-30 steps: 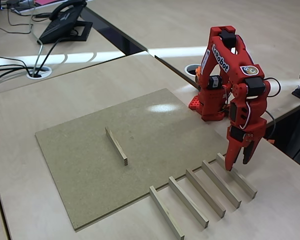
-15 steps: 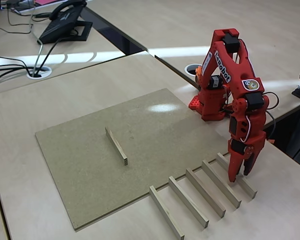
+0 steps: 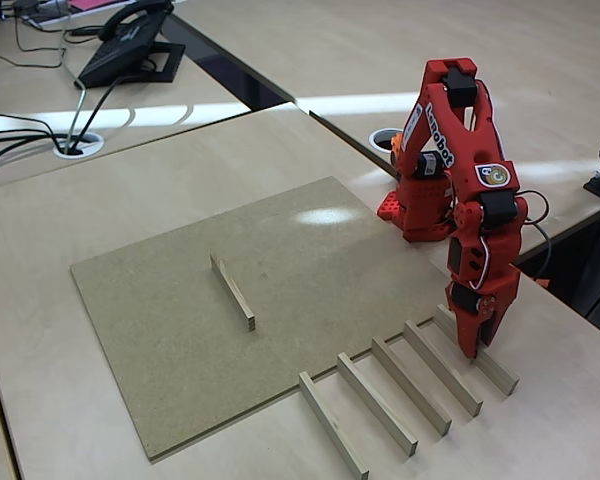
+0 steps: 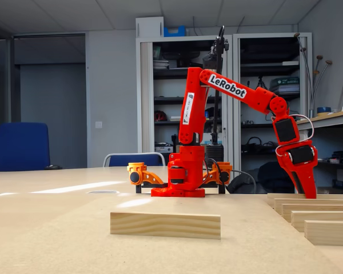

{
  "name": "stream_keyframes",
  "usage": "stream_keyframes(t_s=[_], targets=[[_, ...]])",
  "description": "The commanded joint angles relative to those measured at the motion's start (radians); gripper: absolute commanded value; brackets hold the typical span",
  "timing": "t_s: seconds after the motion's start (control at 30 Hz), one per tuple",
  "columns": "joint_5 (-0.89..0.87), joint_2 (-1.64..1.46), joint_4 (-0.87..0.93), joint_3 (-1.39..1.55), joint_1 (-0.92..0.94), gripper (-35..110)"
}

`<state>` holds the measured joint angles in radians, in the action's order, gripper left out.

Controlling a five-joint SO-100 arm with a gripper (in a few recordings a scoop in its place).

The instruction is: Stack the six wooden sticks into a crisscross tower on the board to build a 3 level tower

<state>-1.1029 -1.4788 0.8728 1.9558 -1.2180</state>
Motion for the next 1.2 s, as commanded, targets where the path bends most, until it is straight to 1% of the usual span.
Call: stream_keyframes(t_s=[0.0,0.07,0.2,0.3,0.4,0.5,0.67,0.77,0.97,1.17], targets=[[-0.011,-0.025,0.011,-0.005,0.005,0],[-0.029,-0.025,0.052,-0.04,0.006,0],[-0.103,-0.055,0.204,-0.155,0.0,0],[-0.098,-0.08,0.336,-0.279,0.017,0],[0.008,-0.098,0.436,-0.387,0.083,0],[0.175,-0.107,0.497,-0.446,0.195,0],[0.411,-0.124,0.563,-0.442,0.399,0],[0.541,-0.141,0.566,-0.405,0.512,0],[0.727,-0.158,0.552,-0.324,0.706,0],[0.834,-0.155,0.499,-0.213,0.844,0]])
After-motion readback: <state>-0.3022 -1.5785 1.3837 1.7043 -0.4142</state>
